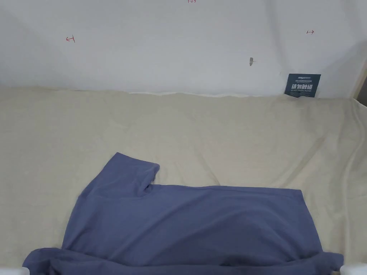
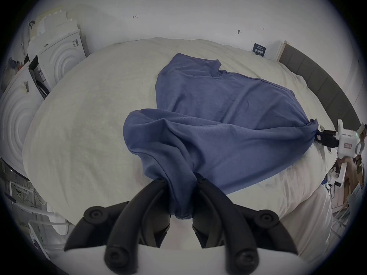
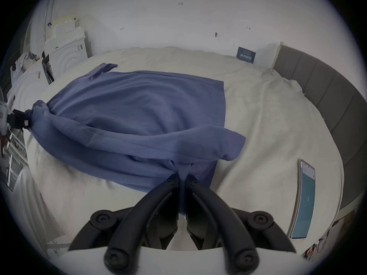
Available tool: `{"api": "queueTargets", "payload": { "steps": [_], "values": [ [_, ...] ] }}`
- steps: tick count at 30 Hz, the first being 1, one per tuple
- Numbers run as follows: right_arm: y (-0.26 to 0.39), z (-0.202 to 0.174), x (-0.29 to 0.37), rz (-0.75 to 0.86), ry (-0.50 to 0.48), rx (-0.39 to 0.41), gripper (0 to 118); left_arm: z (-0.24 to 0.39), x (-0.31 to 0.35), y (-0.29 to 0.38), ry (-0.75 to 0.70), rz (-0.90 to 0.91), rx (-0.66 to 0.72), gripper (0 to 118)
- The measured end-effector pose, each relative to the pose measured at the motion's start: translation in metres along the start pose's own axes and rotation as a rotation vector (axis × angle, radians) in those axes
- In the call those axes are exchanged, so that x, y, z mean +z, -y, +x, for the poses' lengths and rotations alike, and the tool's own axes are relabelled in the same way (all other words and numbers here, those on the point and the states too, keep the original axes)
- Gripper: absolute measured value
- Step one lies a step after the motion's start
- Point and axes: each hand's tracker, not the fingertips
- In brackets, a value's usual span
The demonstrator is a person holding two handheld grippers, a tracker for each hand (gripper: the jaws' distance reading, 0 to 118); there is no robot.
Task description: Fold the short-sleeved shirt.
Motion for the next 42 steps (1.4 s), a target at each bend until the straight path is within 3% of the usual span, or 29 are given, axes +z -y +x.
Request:
{"api": "queueTargets", "payload": {
  "steps": [12, 20, 26, 27, 28, 29, 30, 31, 37, 39, 40, 41, 42],
  "values": [
    [0.004, -0.004, 0.055, 0.048, -0.038, -0.063, 5, -0.003, 0.035, 0.014, 0.025, 0.019, 0.007, 19],
    [0.050, -0.016, 0.102, -0.003, -0.067, -0.110, 6, -0.004, 0.062, 0.062, 0.041, 0.001, 0.054, 19],
    [0.081, -0.017, 0.093, -0.063, -0.077, -0.136, 9, -0.001, 0.046, 0.090, 0.054, -0.045, 0.033, 23],
    [0.081, -0.017, 0.091, -0.061, -0.073, -0.141, 21, 0.000, 0.043, 0.090, 0.031, -0.046, 0.013, 34],
    [0.078, -0.016, 0.092, -0.056, -0.072, -0.148, 59, 0.001, 0.042, 0.089, 0.007, -0.043, 0.006, 61],
    [0.074, -0.014, 0.093, -0.043, -0.055, -0.161, 91, 0.002, 0.043, 0.088, -0.012, -0.034, 0.003, 79],
    [0.070, -0.011, 0.092, -0.041, -0.042, -0.176, 111, 0.001, 0.046, 0.085, -0.010, -0.029, 0.003, 87],
    [0.066, -0.007, 0.094, -0.035, -0.038, -0.189, 116, -0.001, 0.051, 0.081, 0.010, -0.003, 0.017, 89],
    [0.018, 0.028, 0.107, 0.097, -0.024, -0.299, 115, -0.017, 0.082, 0.031, 0.100, 0.217, 0.173, 89],
    [-0.003, 0.039, 0.099, 0.093, -0.037, -0.329, 111, -0.020, 0.077, 0.007, 0.107, 0.207, 0.190, 89],
    [-0.014, 0.045, 0.095, 0.094, -0.051, -0.336, 98, -0.019, 0.072, -0.003, 0.091, 0.205, 0.181, 85],
    [-0.025, 0.049, 0.087, 0.089, -0.053, -0.337, 76, -0.014, 0.070, -0.011, 0.058, 0.232, 0.126, 76],
    [-0.036, 0.049, 0.077, 0.087, -0.027, -0.336, 39, -0.009, 0.068, -0.021, 0.020, 0.261, 0.088, 54]
  ]
}}
